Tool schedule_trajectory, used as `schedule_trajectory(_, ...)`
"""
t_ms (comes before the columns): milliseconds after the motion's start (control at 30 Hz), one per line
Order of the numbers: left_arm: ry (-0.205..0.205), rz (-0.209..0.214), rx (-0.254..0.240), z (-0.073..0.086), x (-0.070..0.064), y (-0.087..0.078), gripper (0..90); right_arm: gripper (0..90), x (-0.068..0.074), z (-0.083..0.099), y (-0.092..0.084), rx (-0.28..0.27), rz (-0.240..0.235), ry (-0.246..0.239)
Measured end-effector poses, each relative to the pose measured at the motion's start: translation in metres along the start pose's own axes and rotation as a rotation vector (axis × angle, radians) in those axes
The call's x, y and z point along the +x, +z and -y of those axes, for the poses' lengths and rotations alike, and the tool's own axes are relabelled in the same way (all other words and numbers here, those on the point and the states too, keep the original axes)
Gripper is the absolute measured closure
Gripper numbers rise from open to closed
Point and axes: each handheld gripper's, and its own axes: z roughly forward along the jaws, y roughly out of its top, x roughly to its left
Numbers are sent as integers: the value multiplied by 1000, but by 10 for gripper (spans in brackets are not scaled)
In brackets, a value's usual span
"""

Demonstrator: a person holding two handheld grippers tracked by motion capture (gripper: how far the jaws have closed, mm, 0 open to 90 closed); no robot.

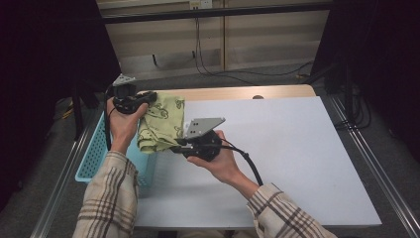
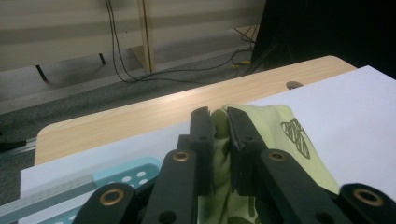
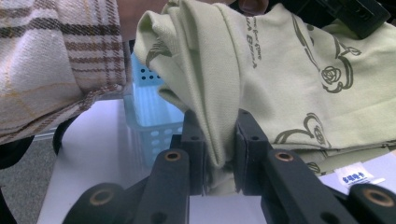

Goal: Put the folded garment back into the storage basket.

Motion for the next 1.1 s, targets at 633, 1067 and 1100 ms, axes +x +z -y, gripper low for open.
schedule_trajectory(633,-28,-46,-22,3,28,-24,818,766,4,-14,26,-2,-37,-15)
schedule_trajectory(1067,-53,-68,-24,9,47,-36,818,766,7,-21,47,1,-59,-23)
schedule_trajectory(1100,-53,-77,-27,10,49,-39,818,766,7,-21,49,1,-63,-23)
